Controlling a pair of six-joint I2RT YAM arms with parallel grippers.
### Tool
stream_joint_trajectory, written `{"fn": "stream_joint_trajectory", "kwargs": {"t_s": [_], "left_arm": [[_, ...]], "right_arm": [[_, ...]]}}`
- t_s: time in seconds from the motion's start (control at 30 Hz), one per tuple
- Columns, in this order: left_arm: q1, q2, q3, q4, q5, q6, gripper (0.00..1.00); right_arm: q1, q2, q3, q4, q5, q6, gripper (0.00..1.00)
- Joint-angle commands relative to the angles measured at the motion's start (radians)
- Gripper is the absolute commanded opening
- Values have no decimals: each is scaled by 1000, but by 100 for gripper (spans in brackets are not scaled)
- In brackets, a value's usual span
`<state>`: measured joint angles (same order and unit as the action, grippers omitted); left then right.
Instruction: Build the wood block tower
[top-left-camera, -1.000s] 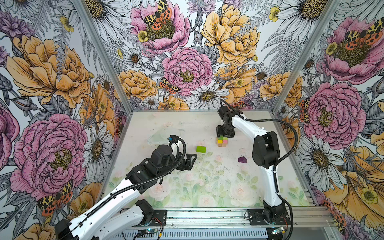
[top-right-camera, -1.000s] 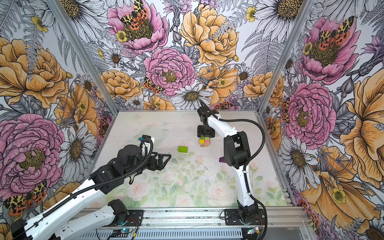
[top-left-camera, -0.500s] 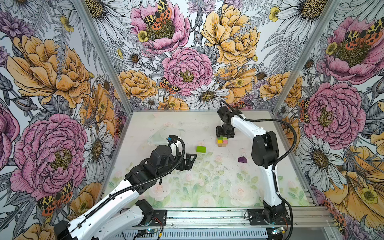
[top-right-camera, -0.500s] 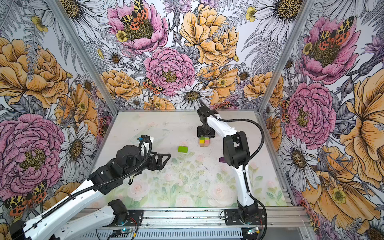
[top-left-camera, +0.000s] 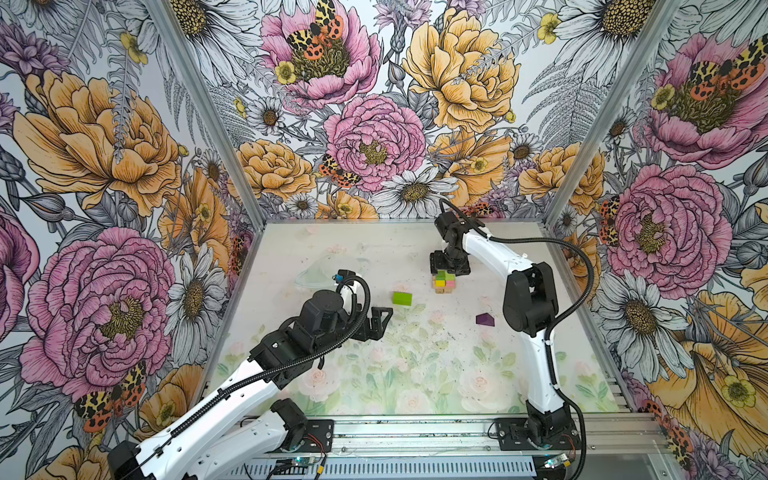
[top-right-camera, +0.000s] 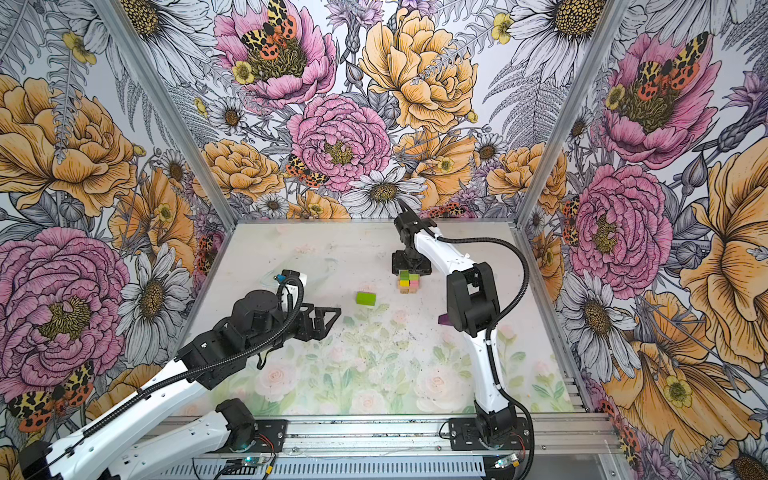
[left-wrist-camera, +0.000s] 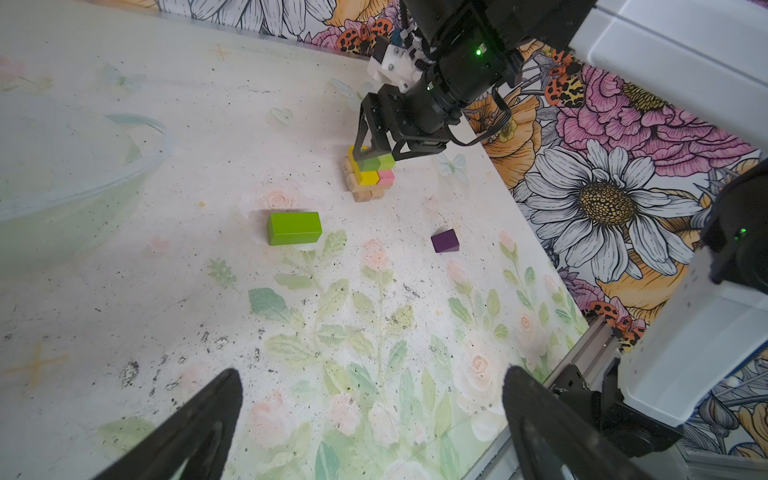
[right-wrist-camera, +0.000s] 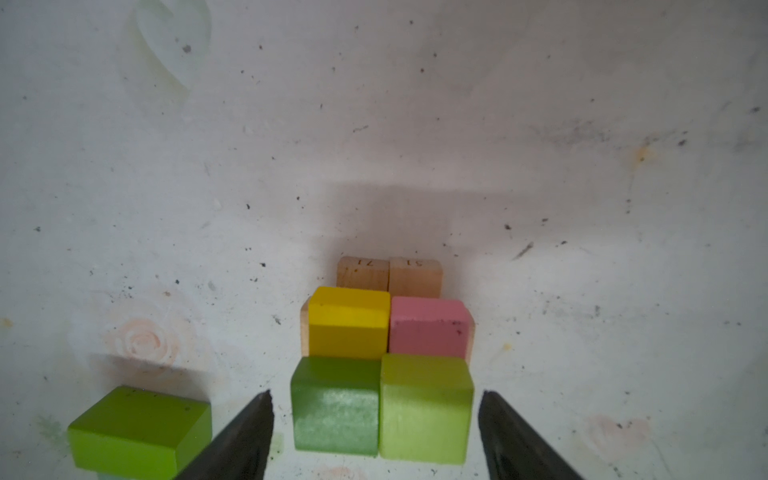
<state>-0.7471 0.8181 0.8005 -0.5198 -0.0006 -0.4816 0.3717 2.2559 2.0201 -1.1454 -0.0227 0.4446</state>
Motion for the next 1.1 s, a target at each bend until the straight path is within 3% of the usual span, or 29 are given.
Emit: {"fn": "stream_joint_trajectory", "kwargs": {"t_s": [0.0, 0.17, 0.33, 0.57, 0.8, 0.93, 1.07], "left_arm": [[2, 2, 34, -2, -24, 27, 99], [-6, 12, 69, -11, -26, 26, 99], [-44, 16, 77, -17, -58, -5, 99], [-165, 59, 65, -36, -175, -75, 99], [-287, 176, 55, -30, -308, -139, 99], [-290, 239, 52, 5, -300, -138, 97], [-234, 318, 82, 8, -257, -111, 97]], "right_arm": [[-8, -89, 37, -16, 14, -6, 81], [-15, -206, -1, -33, 37, -4, 81], [-10, -358, -147, -19, 49, 0, 81], [-5, -653, -532, 85, 39, 24, 81], [4, -907, -806, 150, 6, 50, 82], [8, -976, -883, 163, -14, 53, 83], [9, -1028, -924, 168, -28, 49, 84]]}}
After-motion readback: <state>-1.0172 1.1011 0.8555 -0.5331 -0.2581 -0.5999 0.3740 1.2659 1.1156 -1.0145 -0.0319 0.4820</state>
